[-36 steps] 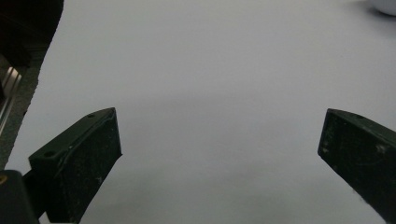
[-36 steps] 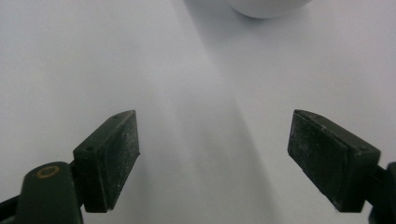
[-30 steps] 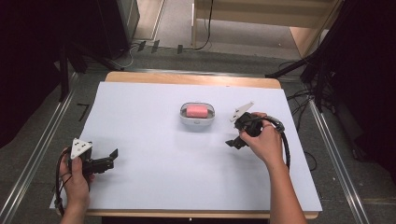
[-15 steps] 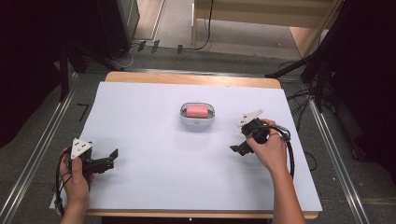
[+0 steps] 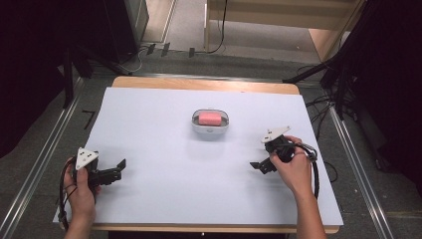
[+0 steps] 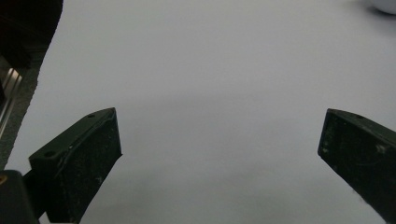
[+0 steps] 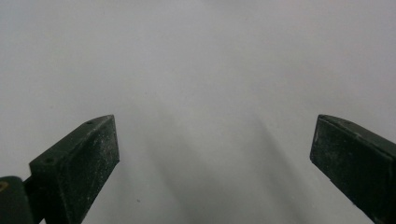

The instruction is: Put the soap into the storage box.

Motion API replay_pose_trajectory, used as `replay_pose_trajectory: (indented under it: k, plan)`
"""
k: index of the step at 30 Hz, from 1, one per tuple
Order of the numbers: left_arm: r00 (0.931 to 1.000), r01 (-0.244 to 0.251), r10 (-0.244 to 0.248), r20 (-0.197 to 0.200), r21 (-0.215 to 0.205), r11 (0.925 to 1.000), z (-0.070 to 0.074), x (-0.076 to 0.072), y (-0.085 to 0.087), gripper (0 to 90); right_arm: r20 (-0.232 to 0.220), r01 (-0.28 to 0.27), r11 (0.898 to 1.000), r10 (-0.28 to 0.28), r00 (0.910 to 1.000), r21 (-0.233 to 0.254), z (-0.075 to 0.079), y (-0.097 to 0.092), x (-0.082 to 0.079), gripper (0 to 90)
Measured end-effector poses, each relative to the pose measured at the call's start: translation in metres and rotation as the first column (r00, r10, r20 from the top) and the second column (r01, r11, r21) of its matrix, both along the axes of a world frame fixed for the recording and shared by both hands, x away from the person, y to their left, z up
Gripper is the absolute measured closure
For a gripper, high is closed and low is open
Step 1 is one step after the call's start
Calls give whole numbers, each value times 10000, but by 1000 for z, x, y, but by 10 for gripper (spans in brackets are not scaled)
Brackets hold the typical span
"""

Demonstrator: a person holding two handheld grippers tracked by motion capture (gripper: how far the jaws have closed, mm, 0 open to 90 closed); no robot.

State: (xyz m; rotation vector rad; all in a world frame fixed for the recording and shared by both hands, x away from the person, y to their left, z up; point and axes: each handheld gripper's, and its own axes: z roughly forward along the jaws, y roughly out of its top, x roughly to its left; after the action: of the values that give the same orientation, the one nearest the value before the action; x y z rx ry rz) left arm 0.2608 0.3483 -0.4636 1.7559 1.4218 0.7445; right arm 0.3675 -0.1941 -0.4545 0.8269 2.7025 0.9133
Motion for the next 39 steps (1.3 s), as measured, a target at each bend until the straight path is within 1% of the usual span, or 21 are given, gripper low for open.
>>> replay_pose_trajectory:
  k: [1, 7, 8, 9, 11, 15, 16, 19, 22, 26, 28, 35, 39]
  plan:
    - [10000, 2, -2, -4, 9, 10000, 0, 0, 0, 0, -60, 68, 10000, -68, 10000, 36, -1, -2, -2, 18]
    - [10000, 11, -11, 11, -5, 10000, 0, 0, 0, 0, 45, 185, 9993, -186, 9998, 335, -8, -14, -12, 18]
    - [10000, 8, -8, 8, -1, 10000, 0, 0, 0, 0, 6, 230, 9992, -231, 9997, 338, -8, -15, -14, 18]
    - [10000, 10, -10, 6, 5, 10000, 0, 0, 0, 0, 73, 250, 9991, -252, 9997, 335, -9, -17, -15, 19]
    - [10000, 15, -15, 12, 12, 10000, 0, 0, 0, 0, 72, 311, 9983, -315, 9995, 493, -10, -20, -18, 19]
    - [10000, 19, -19, 14, 22, 10000, 0, 0, 0, 0, 70, 463, 9975, -468, 9989, 542, -13, -26, -24, 20]
    - [10000, 15, -15, 12, 19, 10000, 0, 0, 0, 0, 155, 449, 9973, -458, 9988, 585, -13, -28, -25, 20]
    - [10000, 14, -14, 14, 25, 10000, 0, 0, 0, 0, 124, 589, 9954, -600, 9981, 759, -14, -33, -30, 21]
    - [10000, 8, -8, 33, 33, 10000, 0, 0, 0, 0, 147, 637, 9949, -650, 9978, 788, -16, -38, -34, 24]
    - [10000, 18, -18, 46, 29, 10000, 0, 0, 0, 0, 220, 789, 9915, -816, 9964, 1031, -20, -46, -40, 26]
    - [10000, 21, -21, 52, 26, 10000, 0, 0, 0, 0, 225, 834, 9909, -862, 9960, 1053, -21, -49, -43, 27]
    - [10000, 22, -22, 52, 28, 10000, 0, 0, 0, 0, 304, 1108, 9835, -1163, 9928, 1427, -24, -61, -54, 28]
    - [10000, 25, -25, 57, 34, 10000, 0, 0, 0, 0, 333, 1256, 9774, -1331, 9905, 1700, -26, -67, -59, 28]
